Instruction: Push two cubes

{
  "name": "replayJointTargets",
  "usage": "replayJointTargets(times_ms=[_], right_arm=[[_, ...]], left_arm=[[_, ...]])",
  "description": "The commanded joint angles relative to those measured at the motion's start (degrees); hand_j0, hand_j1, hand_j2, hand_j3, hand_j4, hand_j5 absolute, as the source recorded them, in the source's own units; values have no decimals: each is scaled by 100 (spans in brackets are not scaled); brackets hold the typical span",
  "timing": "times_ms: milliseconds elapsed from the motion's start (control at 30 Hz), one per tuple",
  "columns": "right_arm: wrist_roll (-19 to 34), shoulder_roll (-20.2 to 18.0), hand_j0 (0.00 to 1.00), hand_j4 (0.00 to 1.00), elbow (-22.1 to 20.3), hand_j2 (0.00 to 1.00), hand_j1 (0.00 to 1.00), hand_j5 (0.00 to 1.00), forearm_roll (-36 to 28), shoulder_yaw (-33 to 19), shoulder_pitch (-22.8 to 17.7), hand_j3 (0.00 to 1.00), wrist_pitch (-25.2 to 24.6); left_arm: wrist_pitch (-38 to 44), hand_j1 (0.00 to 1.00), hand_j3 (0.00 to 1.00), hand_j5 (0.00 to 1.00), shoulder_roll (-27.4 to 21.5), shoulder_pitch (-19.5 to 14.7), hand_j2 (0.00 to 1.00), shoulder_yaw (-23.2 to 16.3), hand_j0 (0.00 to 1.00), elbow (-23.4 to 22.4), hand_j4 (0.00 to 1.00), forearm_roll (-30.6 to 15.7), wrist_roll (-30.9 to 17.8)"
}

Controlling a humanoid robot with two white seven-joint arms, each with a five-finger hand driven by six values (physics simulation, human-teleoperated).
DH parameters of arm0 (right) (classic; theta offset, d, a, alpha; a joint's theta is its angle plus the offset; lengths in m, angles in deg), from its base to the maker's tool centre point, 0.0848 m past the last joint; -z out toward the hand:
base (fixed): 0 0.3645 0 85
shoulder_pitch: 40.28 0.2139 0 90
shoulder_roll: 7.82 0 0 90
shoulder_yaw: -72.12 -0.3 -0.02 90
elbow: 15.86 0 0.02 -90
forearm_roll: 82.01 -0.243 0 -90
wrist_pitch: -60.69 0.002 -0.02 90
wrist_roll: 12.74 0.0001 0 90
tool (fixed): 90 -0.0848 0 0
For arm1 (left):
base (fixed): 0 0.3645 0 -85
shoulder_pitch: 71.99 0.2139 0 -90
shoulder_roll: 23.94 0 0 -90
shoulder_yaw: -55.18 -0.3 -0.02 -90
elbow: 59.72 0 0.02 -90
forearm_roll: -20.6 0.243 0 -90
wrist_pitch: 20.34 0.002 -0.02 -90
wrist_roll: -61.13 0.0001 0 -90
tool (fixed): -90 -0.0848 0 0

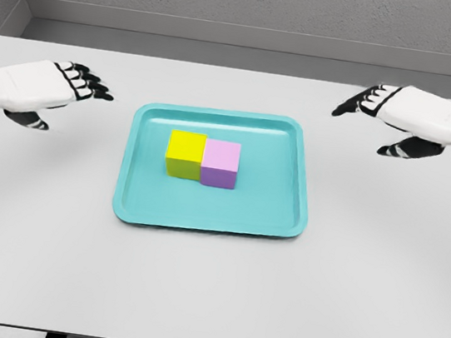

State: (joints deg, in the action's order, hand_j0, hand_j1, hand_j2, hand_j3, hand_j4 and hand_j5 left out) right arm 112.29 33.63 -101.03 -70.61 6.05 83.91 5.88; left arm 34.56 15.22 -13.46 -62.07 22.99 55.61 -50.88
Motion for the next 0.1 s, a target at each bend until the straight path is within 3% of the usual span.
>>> replayJointTargets(times_ms=[0, 67], right_arm=[[-3, -251, 100, 100, -96, 100, 100, 100, -190, -240, -35, 100, -19], [-3, -251, 100, 100, -104, 100, 100, 100, -190, -240, -220, 100, -19]], left_arm=[[10, 100, 100, 100, -58, 0, 100, 17, 100, -18, 100, -38, 3], [10, 100, 100, 100, -49, 9, 100, 26, 100, -27, 100, -38, 3]])
